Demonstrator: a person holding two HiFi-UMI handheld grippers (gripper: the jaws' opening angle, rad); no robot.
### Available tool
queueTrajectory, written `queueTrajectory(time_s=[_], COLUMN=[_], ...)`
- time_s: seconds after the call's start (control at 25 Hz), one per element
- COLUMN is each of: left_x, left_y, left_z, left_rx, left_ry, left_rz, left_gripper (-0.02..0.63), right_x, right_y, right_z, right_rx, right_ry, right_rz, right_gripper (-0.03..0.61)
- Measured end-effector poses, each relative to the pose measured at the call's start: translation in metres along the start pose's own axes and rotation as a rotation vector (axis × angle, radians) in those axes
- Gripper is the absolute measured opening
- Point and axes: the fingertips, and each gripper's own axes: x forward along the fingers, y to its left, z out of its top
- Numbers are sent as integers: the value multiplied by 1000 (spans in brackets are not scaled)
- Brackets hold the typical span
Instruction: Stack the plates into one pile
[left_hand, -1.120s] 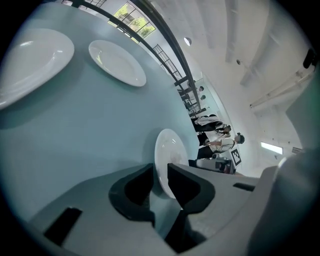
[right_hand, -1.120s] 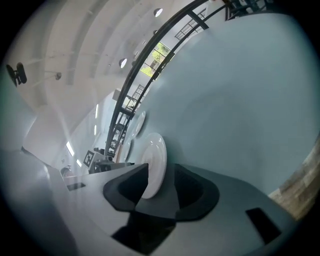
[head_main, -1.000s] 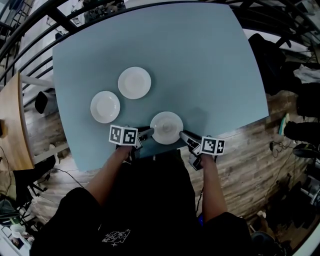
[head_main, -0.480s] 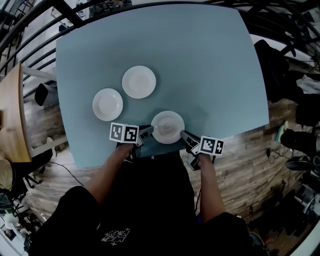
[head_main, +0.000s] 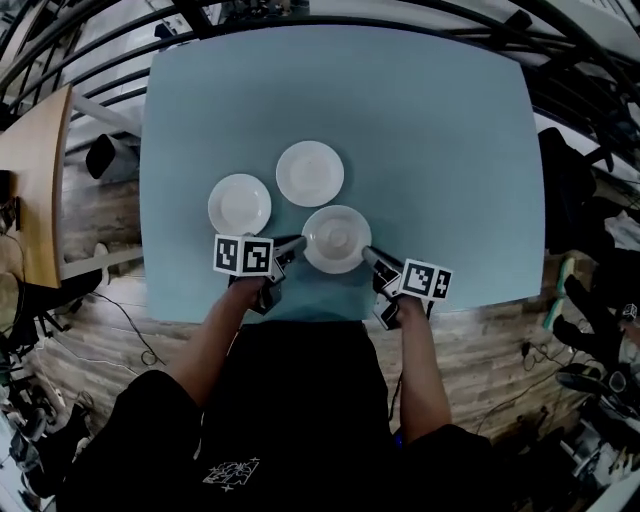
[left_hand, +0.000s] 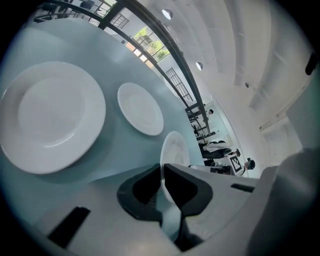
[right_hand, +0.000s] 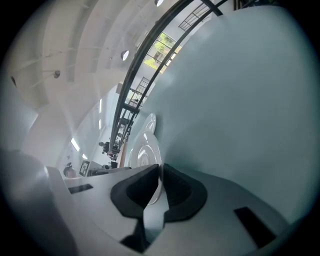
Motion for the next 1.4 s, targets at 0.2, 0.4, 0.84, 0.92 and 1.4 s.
queueTrajectory(time_s=[0.2,0.4,0.84,0.92,1.4], left_x=[-12,-14,-13,-12,-8], left_y=[12,23,44,51,69], left_z=[32,61,127,132,139], left_rx=[-24,-35,-55,-64,-69], left_ry=[-82,-144,-220,-221,-177], left_rz=[24,48,111,124,213], left_gripper=[32,32,32,32,33], right_x=[29,51,95,103,124], right_y=[17,27,47,47,44], right_z=[31,62,125,130,136], right_rx=[-61,-103,-187,-200,-361], right_ry=[33,49,84,95,126], right_rz=[20,40,39,33,-43], right_gripper=[29,29,29,29,31])
